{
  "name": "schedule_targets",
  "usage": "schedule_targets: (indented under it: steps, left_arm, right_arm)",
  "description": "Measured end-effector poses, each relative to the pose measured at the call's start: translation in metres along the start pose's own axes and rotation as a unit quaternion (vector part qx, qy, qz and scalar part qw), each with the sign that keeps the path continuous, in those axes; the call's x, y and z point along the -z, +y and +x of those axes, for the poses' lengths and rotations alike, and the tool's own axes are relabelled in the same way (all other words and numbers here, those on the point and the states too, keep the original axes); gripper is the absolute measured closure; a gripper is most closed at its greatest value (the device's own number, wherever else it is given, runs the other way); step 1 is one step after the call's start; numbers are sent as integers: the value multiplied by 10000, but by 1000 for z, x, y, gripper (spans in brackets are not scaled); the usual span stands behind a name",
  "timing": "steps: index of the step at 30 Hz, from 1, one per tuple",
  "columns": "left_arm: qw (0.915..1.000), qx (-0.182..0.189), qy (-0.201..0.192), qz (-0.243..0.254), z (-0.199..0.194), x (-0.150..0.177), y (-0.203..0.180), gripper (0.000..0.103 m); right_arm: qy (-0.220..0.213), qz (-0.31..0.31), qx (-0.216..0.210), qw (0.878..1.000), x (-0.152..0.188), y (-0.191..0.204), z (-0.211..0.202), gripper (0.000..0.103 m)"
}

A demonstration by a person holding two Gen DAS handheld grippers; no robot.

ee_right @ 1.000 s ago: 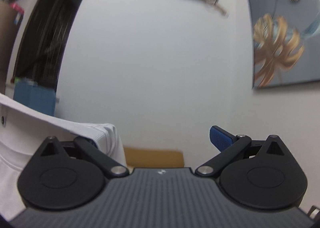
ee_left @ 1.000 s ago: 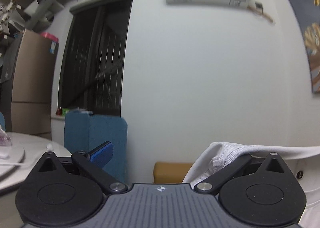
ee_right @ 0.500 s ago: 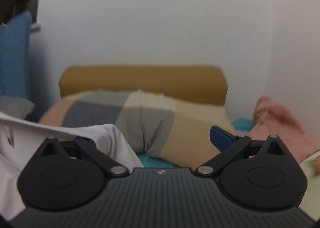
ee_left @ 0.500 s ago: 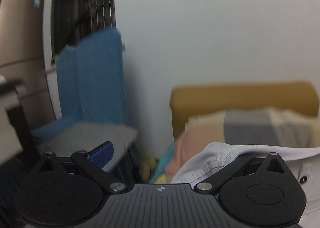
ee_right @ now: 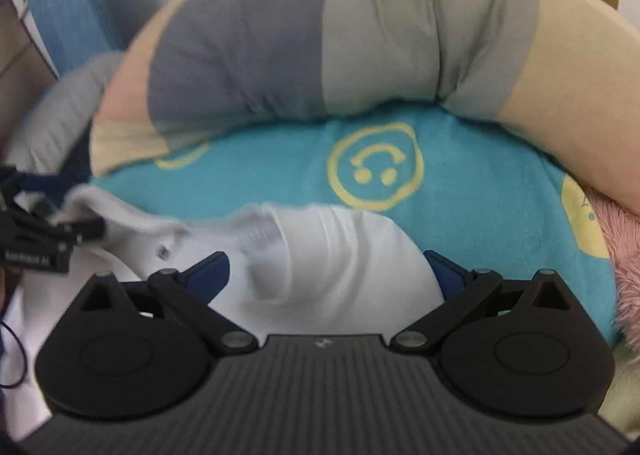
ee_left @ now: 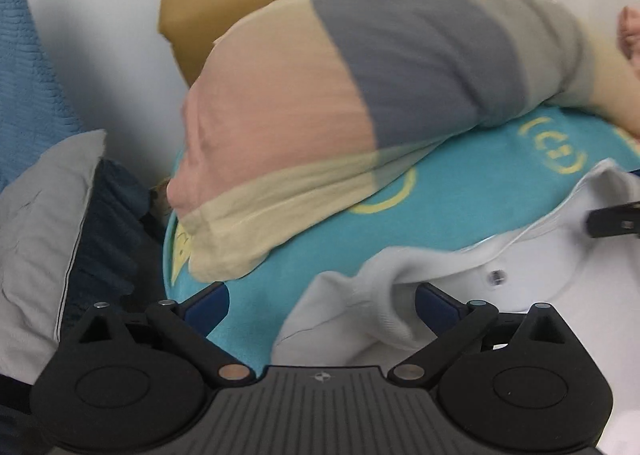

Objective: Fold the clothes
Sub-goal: 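Lay the T-shirt flat on the bed and open the left gripper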

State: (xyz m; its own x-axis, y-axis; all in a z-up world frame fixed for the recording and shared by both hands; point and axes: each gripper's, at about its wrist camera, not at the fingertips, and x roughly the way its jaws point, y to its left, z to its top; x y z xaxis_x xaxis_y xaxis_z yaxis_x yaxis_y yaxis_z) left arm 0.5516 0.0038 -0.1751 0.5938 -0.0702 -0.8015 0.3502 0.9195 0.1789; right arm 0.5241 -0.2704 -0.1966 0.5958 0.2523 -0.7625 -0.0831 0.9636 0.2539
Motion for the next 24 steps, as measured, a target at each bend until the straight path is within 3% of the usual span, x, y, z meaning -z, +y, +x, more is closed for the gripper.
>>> schedule_targets:
  steps: [6,13,17,20,24]
  left_arm:
    - [9932,127,-792,-848,-66,26,-5,0]
    - [9732,161,-1645,-1598,-185,102,-25,0]
    - [9648,192,-1853,-1855,-263,152,-40,0]
    - [9639,12,-1911,-1855,-313,180,-46,0]
    - [9595,49,-1830,-2139,-374,213,-45,0]
  right_arm:
    - [-931,35,28,9956,21,29,-67,0]
    - [-1640,180,-133,9862,98,64,-188,0]
    - [-1975,116,-72,9802,153,86,-267,0]
    - [-2074,113,-60,9782,183,94,-300,0]
    - [-2205,109,-43,9753,224,105,-344,0]
